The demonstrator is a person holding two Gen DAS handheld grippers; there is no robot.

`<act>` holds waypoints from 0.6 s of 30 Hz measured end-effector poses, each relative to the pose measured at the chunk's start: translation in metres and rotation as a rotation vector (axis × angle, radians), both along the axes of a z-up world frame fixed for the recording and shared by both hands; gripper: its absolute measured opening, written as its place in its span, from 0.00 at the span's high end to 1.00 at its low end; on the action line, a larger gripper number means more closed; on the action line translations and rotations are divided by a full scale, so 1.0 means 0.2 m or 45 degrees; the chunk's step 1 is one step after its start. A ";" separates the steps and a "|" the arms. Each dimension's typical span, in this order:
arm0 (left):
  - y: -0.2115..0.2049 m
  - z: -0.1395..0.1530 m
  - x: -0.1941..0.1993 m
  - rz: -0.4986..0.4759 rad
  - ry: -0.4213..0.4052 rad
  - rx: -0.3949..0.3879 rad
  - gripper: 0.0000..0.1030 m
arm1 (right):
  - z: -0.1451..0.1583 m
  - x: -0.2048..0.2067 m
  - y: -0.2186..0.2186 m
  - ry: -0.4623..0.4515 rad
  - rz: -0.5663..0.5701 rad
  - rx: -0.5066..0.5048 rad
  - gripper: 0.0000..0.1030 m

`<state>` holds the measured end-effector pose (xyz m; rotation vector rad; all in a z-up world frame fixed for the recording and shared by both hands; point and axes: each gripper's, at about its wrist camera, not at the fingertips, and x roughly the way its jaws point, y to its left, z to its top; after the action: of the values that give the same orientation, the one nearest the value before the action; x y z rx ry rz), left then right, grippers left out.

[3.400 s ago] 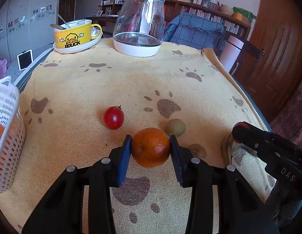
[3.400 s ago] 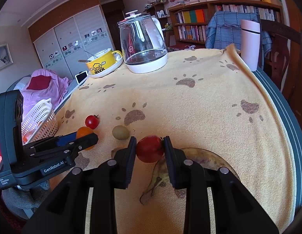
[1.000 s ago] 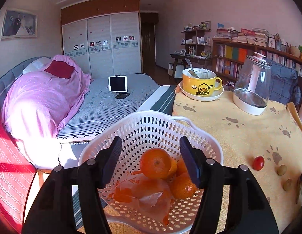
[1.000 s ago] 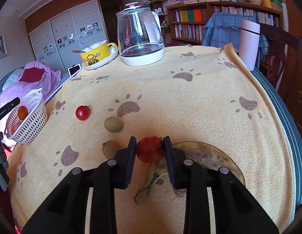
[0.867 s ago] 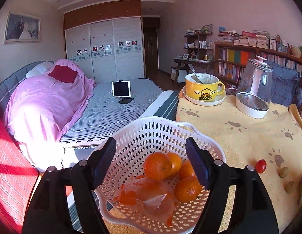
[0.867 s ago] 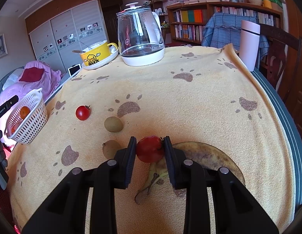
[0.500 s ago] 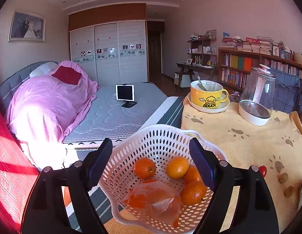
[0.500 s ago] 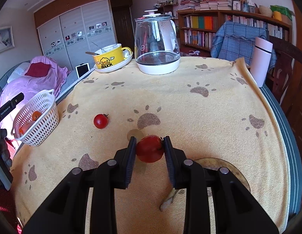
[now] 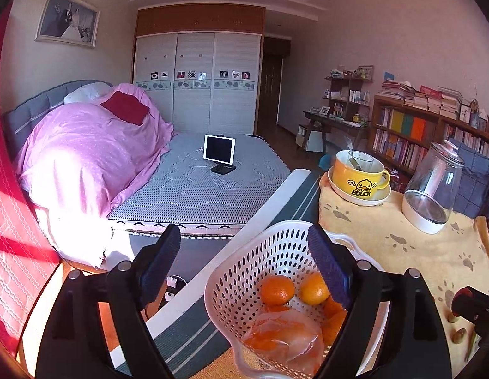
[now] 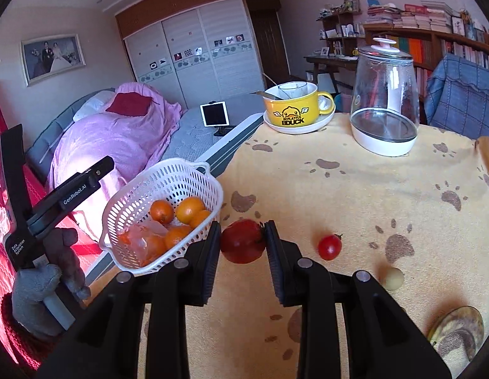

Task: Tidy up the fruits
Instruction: 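Carry the cherry tomato into the basket and open the right tool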

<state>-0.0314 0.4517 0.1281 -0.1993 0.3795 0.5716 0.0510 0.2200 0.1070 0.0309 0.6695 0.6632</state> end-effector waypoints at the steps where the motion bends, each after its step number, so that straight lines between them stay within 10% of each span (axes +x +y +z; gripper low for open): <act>1: 0.01 0.00 0.00 0.002 -0.002 -0.011 0.19 | 0.01 0.00 0.05 0.003 0.021 0.005 0.72; 18: 0.11 0.03 -0.04 -0.004 -0.043 -0.106 0.18 | -0.05 0.10 0.45 0.144 0.114 0.039 0.71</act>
<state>-0.0401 0.4728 0.1347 -0.2876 0.3713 0.5489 0.0703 0.3097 0.0964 0.0676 0.7733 0.7619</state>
